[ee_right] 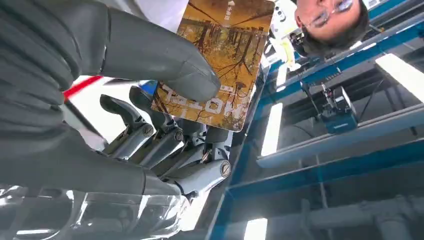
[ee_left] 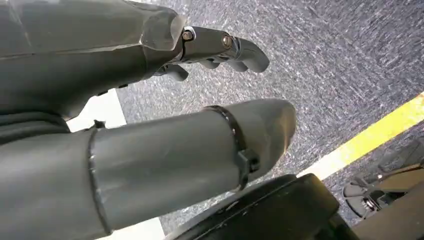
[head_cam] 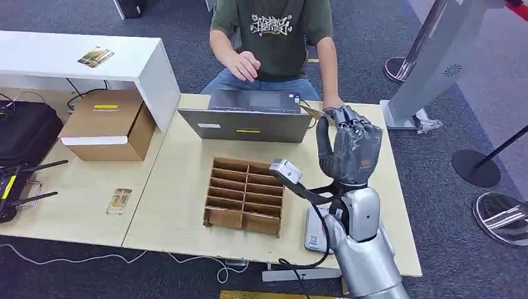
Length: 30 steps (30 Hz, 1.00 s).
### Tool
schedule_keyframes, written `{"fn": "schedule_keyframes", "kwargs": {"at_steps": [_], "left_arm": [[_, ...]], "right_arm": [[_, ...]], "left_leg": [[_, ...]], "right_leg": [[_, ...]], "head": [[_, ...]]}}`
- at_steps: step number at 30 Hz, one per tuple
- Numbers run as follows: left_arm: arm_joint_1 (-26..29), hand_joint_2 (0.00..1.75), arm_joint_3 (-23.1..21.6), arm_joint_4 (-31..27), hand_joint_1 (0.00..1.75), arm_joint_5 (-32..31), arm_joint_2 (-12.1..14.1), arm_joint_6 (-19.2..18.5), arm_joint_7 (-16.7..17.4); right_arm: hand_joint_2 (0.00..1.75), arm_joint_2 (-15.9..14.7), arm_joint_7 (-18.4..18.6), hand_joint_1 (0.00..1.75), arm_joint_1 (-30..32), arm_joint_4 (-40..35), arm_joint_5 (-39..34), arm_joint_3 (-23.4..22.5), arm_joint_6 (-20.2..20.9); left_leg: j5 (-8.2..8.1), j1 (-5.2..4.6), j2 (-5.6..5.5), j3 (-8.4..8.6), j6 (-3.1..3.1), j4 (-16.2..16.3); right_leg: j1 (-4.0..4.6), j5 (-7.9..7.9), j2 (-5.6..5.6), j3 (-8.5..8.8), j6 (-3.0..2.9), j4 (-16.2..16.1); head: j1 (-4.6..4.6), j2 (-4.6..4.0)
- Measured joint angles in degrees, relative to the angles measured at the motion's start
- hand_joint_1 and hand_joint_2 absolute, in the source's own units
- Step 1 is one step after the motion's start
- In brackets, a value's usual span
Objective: Pass the card to the sensor for recognition and then transmit it.
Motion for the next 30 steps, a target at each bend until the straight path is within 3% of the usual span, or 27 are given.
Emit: {"fn": "schedule_keyframes", "kwargs": {"at_steps": [3,7,9,11,17,24,30], "left_arm": [[-0.5,0.00,-0.3,0.0,0.00,-0.3,0.0,-0.3,0.2],[-0.7,0.00,-0.5,0.0,0.00,-0.6,0.0,-0.5,0.6],[-0.8,0.00,-0.7,0.0,0.00,-0.8,0.0,-0.5,0.7],[-0.9,0.00,-0.9,0.0,0.00,-0.9,0.0,-0.6,0.7],[-1.3,0.00,-1.4,0.0,0.00,-1.1,0.0,-1.5,1.0],[-2.1,0.00,-2.6,0.0,0.00,-1.2,-0.2,-2.3,1.9],[-2.5,0.00,-3.3,0.0,0.00,-1.2,-0.3,-2.4,2.0]], "right_arm": [[1.75,-0.3,4.0,1.75,-3.8,4.1,6.3,1.0,0.0],[1.75,-0.5,6.9,1.75,-7.7,8.4,6.7,2.1,0.0],[1.75,-0.7,10.8,1.75,-9.5,10.3,6.7,3.0,0.0],[1.75,-1.8,14.9,1.75,-12.0,12.3,6.7,5.9,0.0],[1.75,-3.4,22.0,1.75,-21.1,20.3,6.7,14.9,0.0],[1.75,-1.7,23.3,1.75,-33.4,35.8,6.7,20.1,0.1],[1.75,-0.1,23.9,1.75,-38.6,45.0,6.7,21.1,0.3]], "left_leg": [[0.00,0.01,0.00,0.00,0.00,0.0],[0.02,0.00,-0.02,0.00,-0.03,0.0],[0.02,0.01,-0.01,-0.02,-0.03,0.0],[0.02,0.00,-0.01,-0.02,-0.03,0.0],[0.05,0.01,0.00,-0.02,-0.05,0.0],[0.13,0.01,-0.04,-0.02,-0.06,0.0],[0.13,0.00,-0.10,-0.03,-0.05,0.0]], "right_leg": [[0.00,0.00,-0.01,-0.02,0.00,0.0],[0.00,0.00,0.00,-0.03,0.00,0.0],[0.00,0.00,-0.01,-0.03,0.00,0.0],[0.00,0.00,-0.01,-0.03,0.00,0.0],[0.00,0.01,0.01,-0.03,0.00,0.0],[0.02,0.06,-0.05,-0.03,-0.06,0.0],[0.01,0.06,-0.10,-0.01,-0.06,0.0]], "head": [[-0.02,0.00],[-0.04,0.00],[0.00,0.00],[0.00,0.00],[0.00,0.00],[-0.02,0.00],[-0.02,0.00]]}}
